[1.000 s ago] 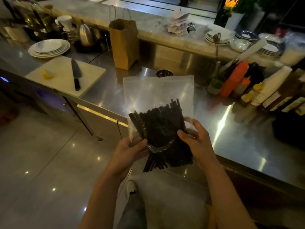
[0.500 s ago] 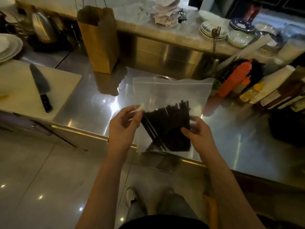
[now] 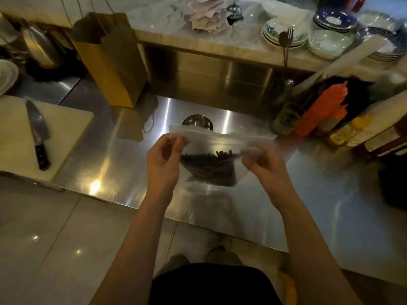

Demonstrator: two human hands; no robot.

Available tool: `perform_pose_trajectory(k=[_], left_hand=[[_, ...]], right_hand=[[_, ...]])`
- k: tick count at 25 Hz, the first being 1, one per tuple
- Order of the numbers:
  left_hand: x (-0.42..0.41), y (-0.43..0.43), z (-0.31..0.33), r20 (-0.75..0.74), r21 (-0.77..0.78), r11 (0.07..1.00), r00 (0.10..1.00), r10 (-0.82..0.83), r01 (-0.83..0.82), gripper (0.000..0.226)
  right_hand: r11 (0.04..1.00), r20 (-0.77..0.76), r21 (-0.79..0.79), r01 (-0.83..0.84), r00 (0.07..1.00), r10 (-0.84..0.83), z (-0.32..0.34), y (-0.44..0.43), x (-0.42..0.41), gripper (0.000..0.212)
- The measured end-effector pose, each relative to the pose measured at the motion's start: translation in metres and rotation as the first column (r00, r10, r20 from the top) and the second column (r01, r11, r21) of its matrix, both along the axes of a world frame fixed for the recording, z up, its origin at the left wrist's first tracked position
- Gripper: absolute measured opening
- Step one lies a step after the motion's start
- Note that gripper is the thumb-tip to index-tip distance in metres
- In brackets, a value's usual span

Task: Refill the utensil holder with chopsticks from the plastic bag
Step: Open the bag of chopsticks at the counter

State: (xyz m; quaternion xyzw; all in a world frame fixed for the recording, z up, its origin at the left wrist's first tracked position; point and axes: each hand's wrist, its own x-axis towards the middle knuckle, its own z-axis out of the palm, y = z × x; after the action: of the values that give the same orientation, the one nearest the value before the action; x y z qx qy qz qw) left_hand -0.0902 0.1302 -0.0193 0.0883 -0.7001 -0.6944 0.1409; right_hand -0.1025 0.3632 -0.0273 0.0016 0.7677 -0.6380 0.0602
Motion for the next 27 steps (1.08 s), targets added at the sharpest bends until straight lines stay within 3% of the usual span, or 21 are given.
perform_pose_trajectory(k=[4,9,15,19,22,27], left_hand=[[-0.011,-0.005,-0.013,0.031,-0.051,0.999,0.999,-0.015,0.017,0.017],[-0.029,-0.024,-0.027,0.088,-0.024,0.999,0.996,-0.025,0.027,0.020],[-0.041,-0.056,-0.028,0.157,-0.093,0.986,0.980,-0.125,0.140,0.019],[-0.044,-0.068,-0.029,0.195,-0.247,0.952,0.972,-0.134,0.181,0.016],[-0.046,-0.070,-0.028,0.242,-0.325,0.936,0.969,-0.054,0.133,0.019],[-0.039,-0.064,-0.020,0.268,-0.301,0.954,0.961,0.074,0.011,0.023]], right_hand=[[0.999,-0.092,0.005,-0.034,0.995,0.034,0.019,0.008,-0.032,0.019],[0.907,-0.138,0.370,-0.203,0.953,0.269,0.034,-0.010,-0.053,0.014],[0.736,-0.026,0.596,-0.321,0.909,0.417,0.053,-0.059,-0.075,0.015],[0.693,0.041,0.600,-0.400,0.880,0.473,0.054,-0.094,-0.078,0.014],[0.666,0.097,0.575,-0.476,0.847,0.522,0.056,-0.103,-0.079,0.014],[0.615,0.090,0.644,-0.455,0.844,0.529,0.057,-0.114,-0.087,0.019]])
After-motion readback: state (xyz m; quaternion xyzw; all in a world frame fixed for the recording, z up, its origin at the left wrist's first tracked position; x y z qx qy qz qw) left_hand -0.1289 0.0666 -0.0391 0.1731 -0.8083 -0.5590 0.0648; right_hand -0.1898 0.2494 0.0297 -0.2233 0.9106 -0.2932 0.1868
